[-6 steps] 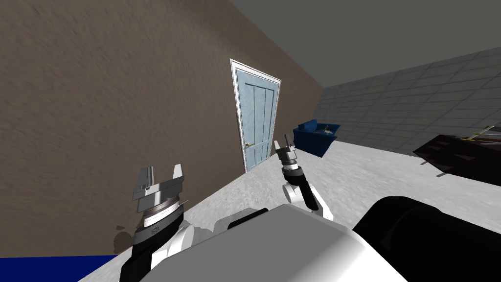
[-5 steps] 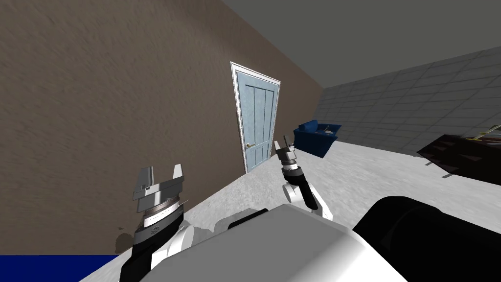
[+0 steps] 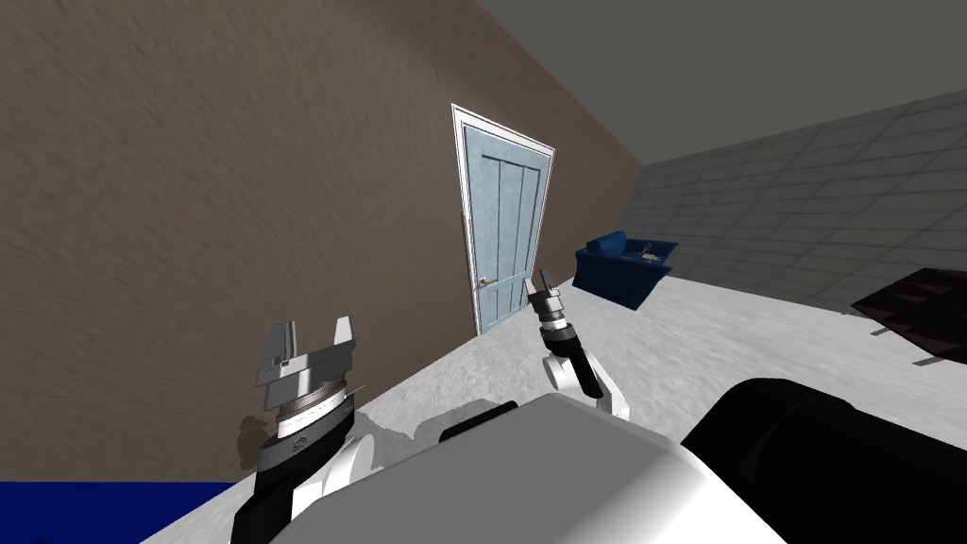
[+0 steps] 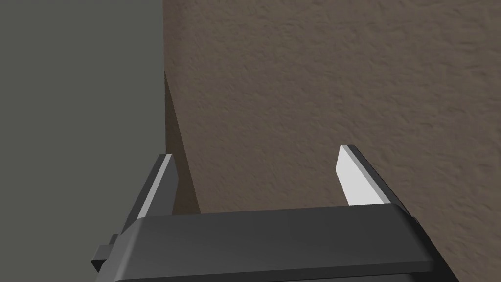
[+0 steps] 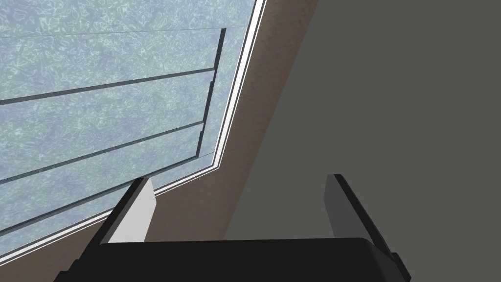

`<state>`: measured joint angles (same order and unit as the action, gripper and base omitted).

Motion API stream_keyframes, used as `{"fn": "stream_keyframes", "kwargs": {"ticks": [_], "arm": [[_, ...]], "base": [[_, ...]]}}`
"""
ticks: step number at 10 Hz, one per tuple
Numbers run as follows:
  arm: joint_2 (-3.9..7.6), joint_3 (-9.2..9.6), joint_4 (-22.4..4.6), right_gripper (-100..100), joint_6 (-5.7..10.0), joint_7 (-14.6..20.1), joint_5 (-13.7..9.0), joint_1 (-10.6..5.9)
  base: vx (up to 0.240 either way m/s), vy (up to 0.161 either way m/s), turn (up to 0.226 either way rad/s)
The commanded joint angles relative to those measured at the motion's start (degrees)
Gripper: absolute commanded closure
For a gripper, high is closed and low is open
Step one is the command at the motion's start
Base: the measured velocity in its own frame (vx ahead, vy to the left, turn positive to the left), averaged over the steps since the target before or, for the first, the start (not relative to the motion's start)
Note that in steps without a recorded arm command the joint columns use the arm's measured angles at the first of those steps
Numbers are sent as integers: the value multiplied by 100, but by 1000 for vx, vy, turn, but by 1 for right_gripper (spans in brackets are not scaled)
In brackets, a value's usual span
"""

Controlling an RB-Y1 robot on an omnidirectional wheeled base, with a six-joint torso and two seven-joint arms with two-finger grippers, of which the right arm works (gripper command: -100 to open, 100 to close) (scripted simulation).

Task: Pull the door open

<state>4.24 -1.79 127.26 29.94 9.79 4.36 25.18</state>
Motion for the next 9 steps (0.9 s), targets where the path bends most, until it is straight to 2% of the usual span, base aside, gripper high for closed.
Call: {"fn": "stream_keyframes", "kwargs": {"ticks": [1, 2, 4, 5, 7, 8, 9], "arm": [[48, 8, -286, -100, 101, 26, -21, -71], [48, 8, -336, -100, 101, 26, -21, -71], [134, -2, -705, -100, 224, 72, -63, -161], [134, -2, -768, -100, 224, 72, -63, -161], [232, -13, -1181, -100, 365, 125, -112, -264], [232, -13, -1262, -100, 365, 125, -112, -264], [281, -18, -1512, -100, 436, 152, -137, -316]], "base": [[90, -25, 99], [56, -19, 31], [60, -16, 75], [56, -6, 48], [62, -2, 115], [56, -11, 27], [67, -24, 65]]}}
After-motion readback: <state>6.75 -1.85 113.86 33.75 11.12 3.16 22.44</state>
